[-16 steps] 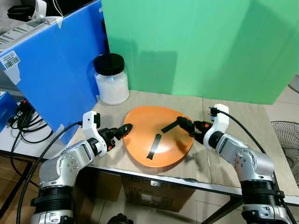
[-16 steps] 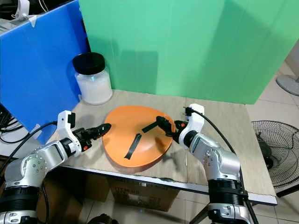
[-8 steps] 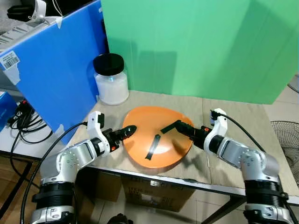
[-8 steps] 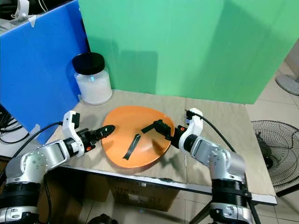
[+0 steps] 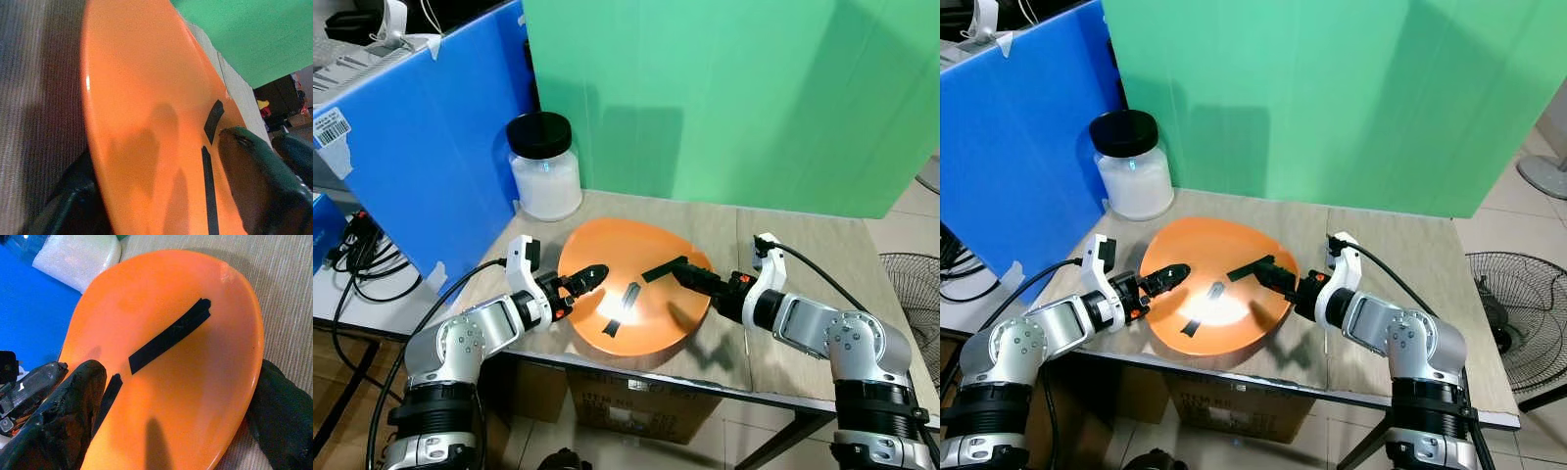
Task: Setting the table
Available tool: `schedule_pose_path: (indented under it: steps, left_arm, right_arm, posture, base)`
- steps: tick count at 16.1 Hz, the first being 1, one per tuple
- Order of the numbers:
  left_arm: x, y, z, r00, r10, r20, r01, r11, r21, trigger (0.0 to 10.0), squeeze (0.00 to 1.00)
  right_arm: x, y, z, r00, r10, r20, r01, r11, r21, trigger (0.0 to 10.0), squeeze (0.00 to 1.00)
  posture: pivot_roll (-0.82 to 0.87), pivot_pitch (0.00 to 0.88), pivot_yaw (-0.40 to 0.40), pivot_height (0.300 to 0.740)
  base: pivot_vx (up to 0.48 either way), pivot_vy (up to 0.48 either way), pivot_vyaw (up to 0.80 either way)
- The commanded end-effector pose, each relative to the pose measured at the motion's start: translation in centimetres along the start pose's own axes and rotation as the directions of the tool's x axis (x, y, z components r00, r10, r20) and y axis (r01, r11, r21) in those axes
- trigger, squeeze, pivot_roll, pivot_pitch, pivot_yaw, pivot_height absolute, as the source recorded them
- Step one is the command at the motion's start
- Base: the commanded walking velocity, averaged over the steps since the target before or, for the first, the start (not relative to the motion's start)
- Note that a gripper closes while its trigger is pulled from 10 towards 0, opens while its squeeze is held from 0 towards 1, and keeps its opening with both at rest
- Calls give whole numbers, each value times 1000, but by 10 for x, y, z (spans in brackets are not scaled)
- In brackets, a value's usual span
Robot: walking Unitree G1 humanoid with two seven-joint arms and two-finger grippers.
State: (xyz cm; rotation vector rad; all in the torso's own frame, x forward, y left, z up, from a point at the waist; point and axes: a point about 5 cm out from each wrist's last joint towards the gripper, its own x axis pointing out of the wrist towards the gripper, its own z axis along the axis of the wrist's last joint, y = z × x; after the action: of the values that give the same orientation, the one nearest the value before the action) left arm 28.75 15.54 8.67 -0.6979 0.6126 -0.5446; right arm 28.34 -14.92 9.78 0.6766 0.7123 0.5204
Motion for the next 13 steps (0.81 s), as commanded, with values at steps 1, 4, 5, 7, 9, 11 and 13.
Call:
schedule_pose_path:
  steps: [1, 4, 5, 7, 9, 11, 13]
  left_arm:
    - [4, -10, 4, 998, -59, 17, 59, 998, 17, 0, 0]
    - [-1, -13, 10, 995, -82, 54, 80, 996, 29, 0, 0]
    - [-1, -14, 11, 995, -86, 58, 85, 996, 31, 0, 0]
    - [-3, -17, 13, 990, -113, 82, 111, 993, 24, 0, 0]
    - [-4, -18, 14, 987, -128, 93, 127, 992, 16, 0, 0]
    - [-5, -20, 14, 986, -136, 96, 135, 991, 16, 0, 0]
    - [-7, -25, 18, 982, -142, 124, 139, 990, 37, 0, 0]
  right_arm:
    - [2, 10, -1, 998, 56, -14, -56, 998, -12, 10000, 0]
    - [1, 9, 5, 999, 47, 11, -47, 998, -30, 10000, 0]
    - [1, 9, 5, 999, 48, 14, -47, 998, -31, 10000, 0]
    - [0, 9, 8, 998, 47, 37, -46, 998, -51, 10000, 0]
    - [-2, 10, 12, 996, 58, 63, -53, 996, -65, 10000, 0]
    - [-4, 13, 16, 994, 71, 86, -65, 995, -78, 10000, 0]
    - [-7, 17, 24, 988, 100, 119, -87, 991, -105, 10000, 0]
  posture:
    - [106, 0, 6, 740]
    - [109, 0, 6, 740]
    - [109, 0, 6, 740]
    - [112, 0, 5, 740]
    - [111, 0, 4, 740]
    - [108, 0, 5, 740]
    - [108, 0, 4, 740]
  base:
    - [0, 0, 0]
    - [0, 0, 0]
    - [0, 0, 0]
    - [0, 0, 0]
    - [0, 0, 0]
    - [0, 0, 0]
    - [0, 0, 0]
